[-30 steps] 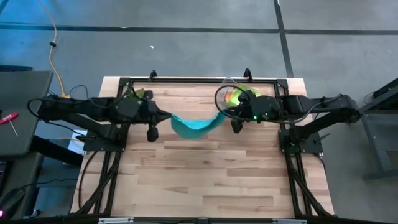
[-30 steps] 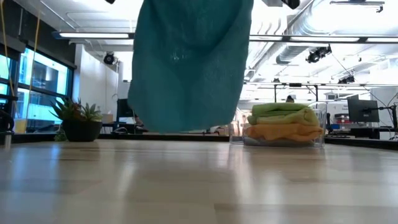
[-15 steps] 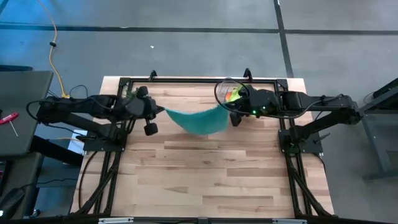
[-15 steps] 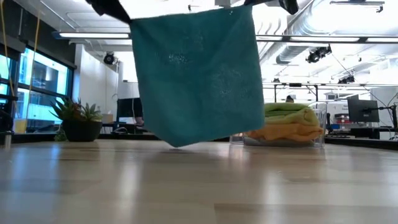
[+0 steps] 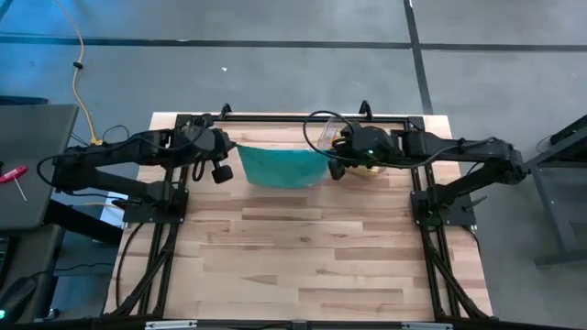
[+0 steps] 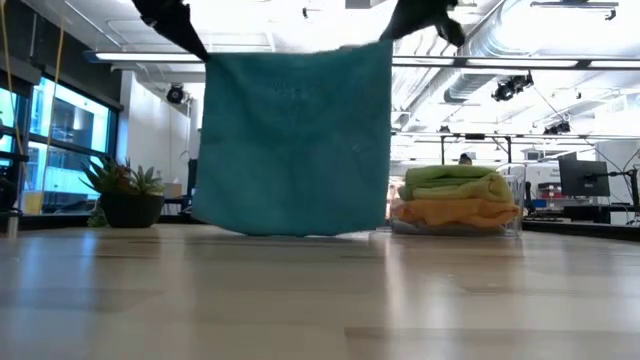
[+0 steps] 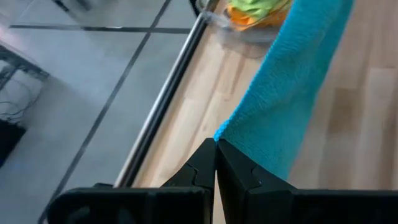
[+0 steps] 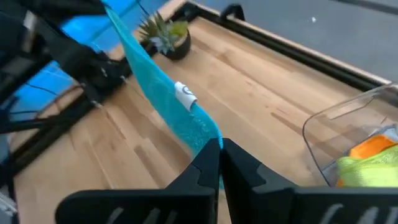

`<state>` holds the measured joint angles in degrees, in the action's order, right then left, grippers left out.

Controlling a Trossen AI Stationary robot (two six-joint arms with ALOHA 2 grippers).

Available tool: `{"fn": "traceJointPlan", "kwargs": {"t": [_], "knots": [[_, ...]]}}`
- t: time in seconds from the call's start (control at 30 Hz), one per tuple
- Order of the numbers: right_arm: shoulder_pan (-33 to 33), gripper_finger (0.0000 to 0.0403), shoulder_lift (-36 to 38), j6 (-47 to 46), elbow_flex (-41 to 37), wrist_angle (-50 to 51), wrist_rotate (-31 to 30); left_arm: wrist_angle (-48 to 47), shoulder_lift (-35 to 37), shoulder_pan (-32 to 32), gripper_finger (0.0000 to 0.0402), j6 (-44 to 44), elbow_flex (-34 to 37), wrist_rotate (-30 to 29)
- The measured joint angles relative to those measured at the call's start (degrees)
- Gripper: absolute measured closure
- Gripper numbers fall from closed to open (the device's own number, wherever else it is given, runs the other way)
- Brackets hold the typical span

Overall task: Fold microfiber towels
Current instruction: Fold the blue microfiber towel

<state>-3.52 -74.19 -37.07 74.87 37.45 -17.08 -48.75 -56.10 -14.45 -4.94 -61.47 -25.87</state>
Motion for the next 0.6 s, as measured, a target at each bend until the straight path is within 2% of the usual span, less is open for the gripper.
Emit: {"fn": "traceJointPlan", "kwargs": {"t": [0.23, 0.33, 0.43, 0.6], "knots": [[-5.31, 0.0403, -2.03, 5.36, 0.0, 0.39, 0.85, -0.07, -0.59, -6.23, 0.0401, -6.26, 0.0, -0.27], [-5.85, 0.0403, -1.62, 6.87, 0.0, 0.58, 1.09, -0.8, -0.59, -7.47, 0.0401, -5.27, 0.0, -0.11], [-4.41, 0.0403, -1.46, 7.17, 0.0, 1.36, 2.73, -4.11, -0.59, -6.8, 0.0401, -3.12, 0.0, 0.39], [0.87, 0.0403, -2.11, 4.42, -0.03, 5.42, 2.32, -7.04, -0.59, -1.45, 0.0401, 4.26, 2.68, 5.44]]}}
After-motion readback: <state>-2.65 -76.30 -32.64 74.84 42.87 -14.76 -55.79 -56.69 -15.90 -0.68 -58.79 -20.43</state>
